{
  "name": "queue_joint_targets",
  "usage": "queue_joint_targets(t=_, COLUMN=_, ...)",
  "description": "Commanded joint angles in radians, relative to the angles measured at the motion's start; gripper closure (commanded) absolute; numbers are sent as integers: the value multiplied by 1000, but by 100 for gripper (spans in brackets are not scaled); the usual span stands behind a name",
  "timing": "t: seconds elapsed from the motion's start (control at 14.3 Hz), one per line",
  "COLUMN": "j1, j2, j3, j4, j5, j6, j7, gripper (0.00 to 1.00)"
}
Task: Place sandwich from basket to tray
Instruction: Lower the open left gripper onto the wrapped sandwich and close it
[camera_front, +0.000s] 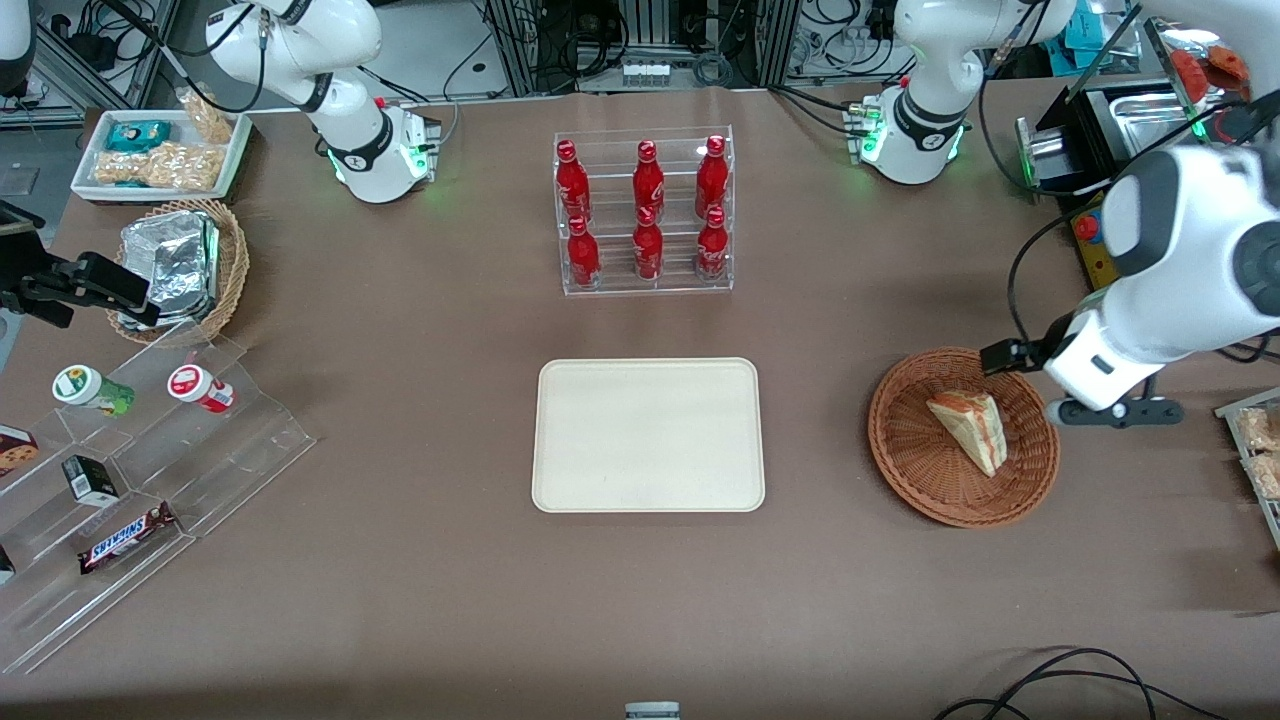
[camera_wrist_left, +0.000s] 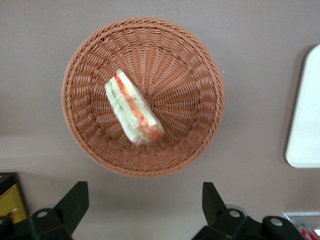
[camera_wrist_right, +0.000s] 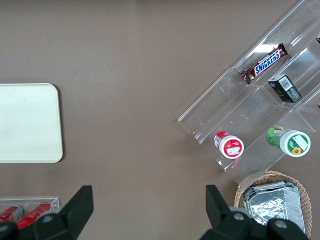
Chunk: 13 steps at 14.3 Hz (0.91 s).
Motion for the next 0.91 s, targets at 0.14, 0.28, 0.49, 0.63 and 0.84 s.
queue_joint_targets(t=0.14, j1=3, j2=1, j3=28, j4=-136, j5=4, j6=192, j7=-36, gripper=0)
queue_joint_targets(t=0.28, j1=3, j2=1, j3=28, j4=-201, j5=4, j6=308, j7=-162, gripper=0)
queue_joint_targets(t=0.49, j1=3, j2=44, j3=28, j4=-210, j5=3, j6=370, j7=-443, gripper=0)
queue_joint_targets(t=0.63, j1=2, j2=85, j3=28, j4=-210, j5=4, j6=427, j7=-641, gripper=0)
queue_joint_targets(t=0.84, j1=0, j2=139, j3=28, j4=-212, j5=4, j6=468, j7=-736, gripper=0)
